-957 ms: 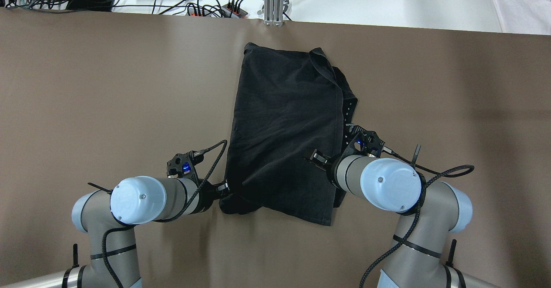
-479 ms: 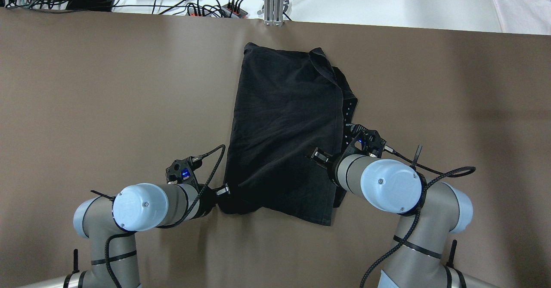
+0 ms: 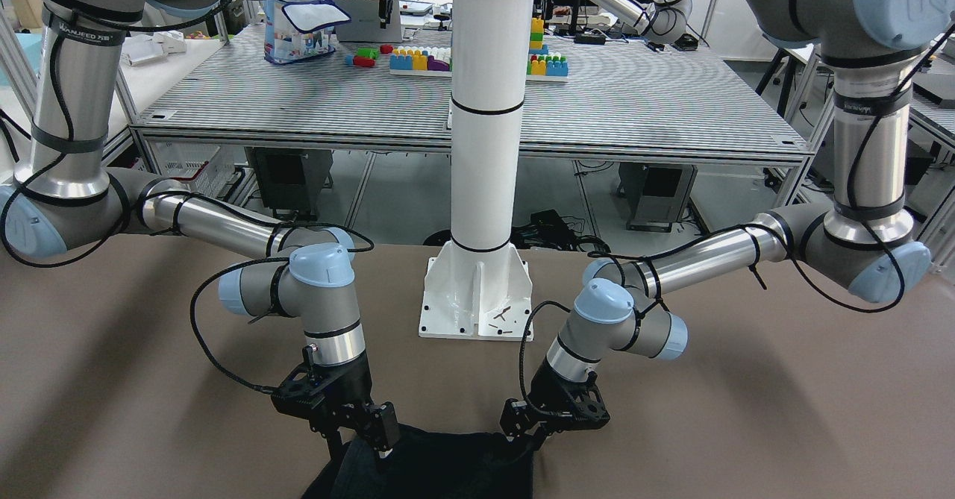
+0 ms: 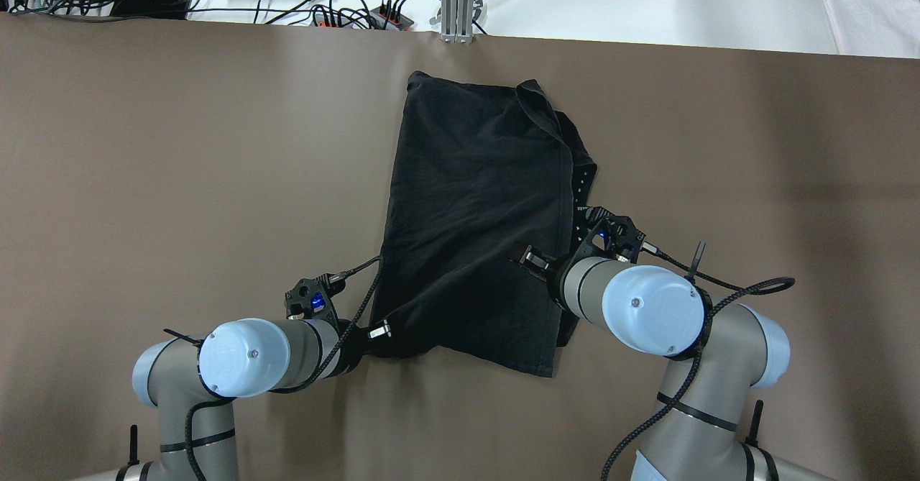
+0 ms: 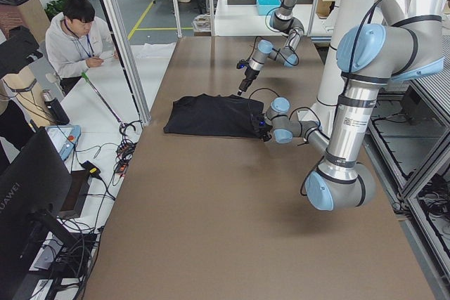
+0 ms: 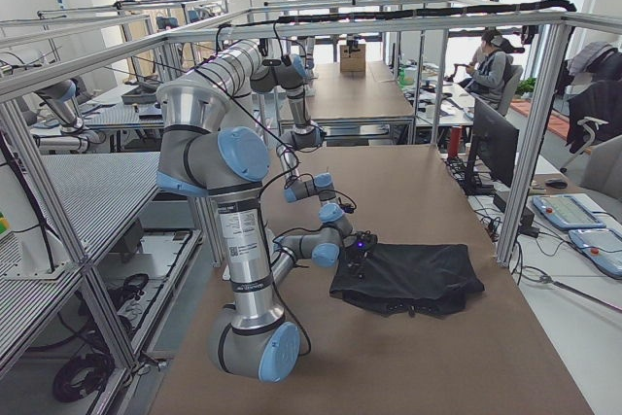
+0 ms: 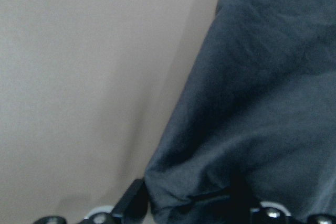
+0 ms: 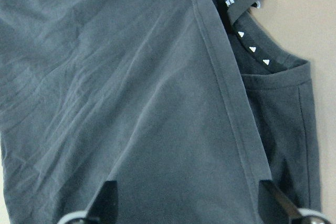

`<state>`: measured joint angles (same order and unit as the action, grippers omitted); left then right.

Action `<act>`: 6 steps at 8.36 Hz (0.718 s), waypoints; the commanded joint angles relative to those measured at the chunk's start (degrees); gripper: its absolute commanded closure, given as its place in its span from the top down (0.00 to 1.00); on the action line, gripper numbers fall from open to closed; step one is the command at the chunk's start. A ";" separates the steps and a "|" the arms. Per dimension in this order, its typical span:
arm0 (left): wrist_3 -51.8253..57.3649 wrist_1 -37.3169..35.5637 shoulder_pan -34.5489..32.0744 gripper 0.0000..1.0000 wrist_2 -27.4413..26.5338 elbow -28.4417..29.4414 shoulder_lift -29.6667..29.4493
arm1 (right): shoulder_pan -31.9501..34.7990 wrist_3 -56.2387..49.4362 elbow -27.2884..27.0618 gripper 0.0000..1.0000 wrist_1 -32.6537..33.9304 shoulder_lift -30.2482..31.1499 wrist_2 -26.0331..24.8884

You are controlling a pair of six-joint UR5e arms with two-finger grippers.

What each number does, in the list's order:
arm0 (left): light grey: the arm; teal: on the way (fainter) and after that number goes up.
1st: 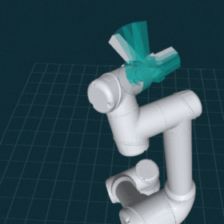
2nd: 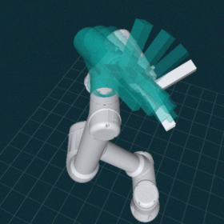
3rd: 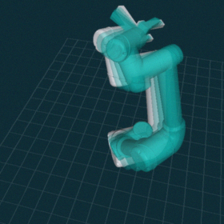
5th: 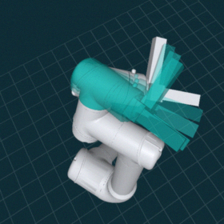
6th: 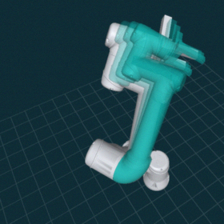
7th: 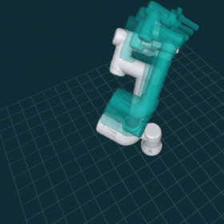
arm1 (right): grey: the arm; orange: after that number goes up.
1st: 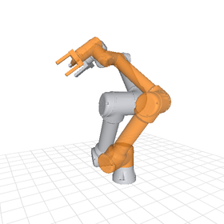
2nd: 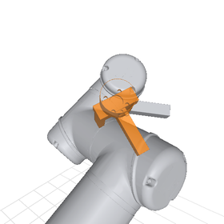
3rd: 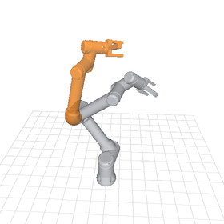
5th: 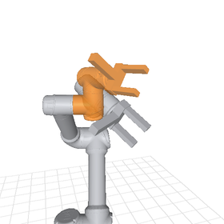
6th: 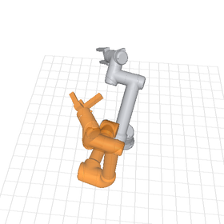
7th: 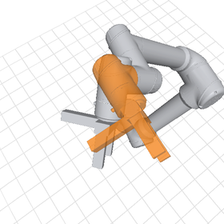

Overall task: Fold clothes
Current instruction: 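Grasp the shirt's end nearest the robot with both grippers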

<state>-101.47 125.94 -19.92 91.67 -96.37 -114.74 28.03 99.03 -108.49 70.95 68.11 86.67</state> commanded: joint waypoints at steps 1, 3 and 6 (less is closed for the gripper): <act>0.40 0.10 -0.03 0.00 0.00 -0.13 -0.30 | 0.01 -0.33 0.03 0.94 0.06 0.44 0.08; 0.84 0.10 -0.38 0.00 -0.17 -0.31 -0.83 | 0.01 -0.16 -0.06 0.94 -0.03 3.50 -0.18; 0.84 -0.08 -0.56 0.00 -1.75 -0.31 -0.83 | -0.43 2.99 -0.41 0.93 -0.03 6.32 -1.68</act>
<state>-100.66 125.97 -20.39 90.92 -96.67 -115.54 27.82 99.45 -108.59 70.96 72.31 85.47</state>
